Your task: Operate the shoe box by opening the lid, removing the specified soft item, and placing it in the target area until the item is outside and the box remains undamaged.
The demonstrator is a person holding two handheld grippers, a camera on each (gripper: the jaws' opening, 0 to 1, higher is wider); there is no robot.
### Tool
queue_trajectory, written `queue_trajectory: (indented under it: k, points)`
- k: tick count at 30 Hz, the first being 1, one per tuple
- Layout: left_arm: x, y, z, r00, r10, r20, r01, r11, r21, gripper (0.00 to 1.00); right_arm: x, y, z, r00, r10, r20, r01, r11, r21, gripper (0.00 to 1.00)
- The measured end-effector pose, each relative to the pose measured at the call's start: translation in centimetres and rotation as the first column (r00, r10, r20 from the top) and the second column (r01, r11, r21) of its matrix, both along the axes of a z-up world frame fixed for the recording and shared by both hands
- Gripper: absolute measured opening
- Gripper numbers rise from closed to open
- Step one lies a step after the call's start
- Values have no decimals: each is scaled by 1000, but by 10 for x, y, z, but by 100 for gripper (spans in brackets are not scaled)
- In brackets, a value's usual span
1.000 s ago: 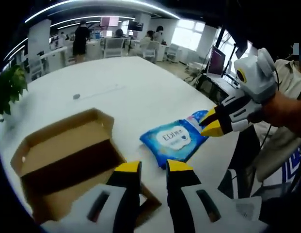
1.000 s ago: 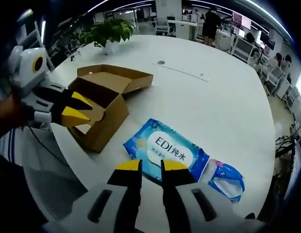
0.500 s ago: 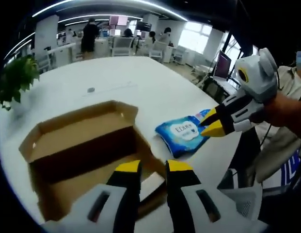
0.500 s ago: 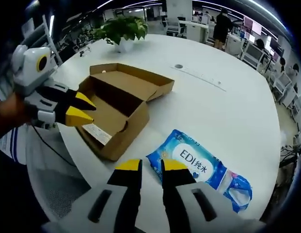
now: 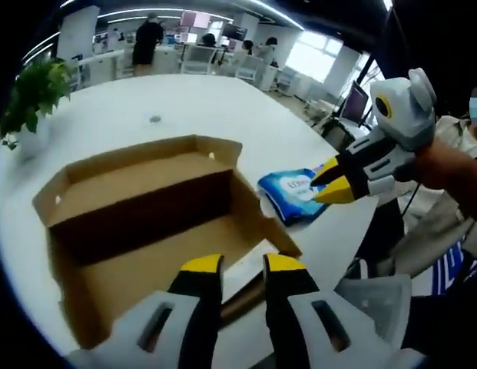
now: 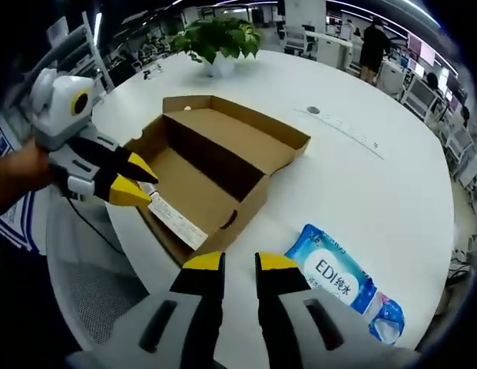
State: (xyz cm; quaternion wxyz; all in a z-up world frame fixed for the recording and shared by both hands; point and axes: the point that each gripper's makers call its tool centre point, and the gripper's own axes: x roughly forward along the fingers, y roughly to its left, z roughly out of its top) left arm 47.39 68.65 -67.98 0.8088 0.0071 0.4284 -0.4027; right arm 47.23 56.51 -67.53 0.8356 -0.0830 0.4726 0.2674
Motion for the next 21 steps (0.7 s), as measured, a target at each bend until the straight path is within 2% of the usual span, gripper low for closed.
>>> queue_trajectory:
  k: [11, 13, 21]
  points:
    - [-5, 15, -14, 999, 9, -43, -9, 1000, 2, 19, -1, 27, -10, 996, 79, -41, -79, 997, 9, 14]
    - [-5, 17, -16, 998, -1, -59, 1, 1000, -6, 20, -2, 33, -11, 993, 104, -53, -104, 994, 16, 14]
    - [-2, 23, -19, 998, -30, -62, 29, 999, -16, 20, -5, 54, -15, 974, 209, -88, -206, 978, 42, 14]
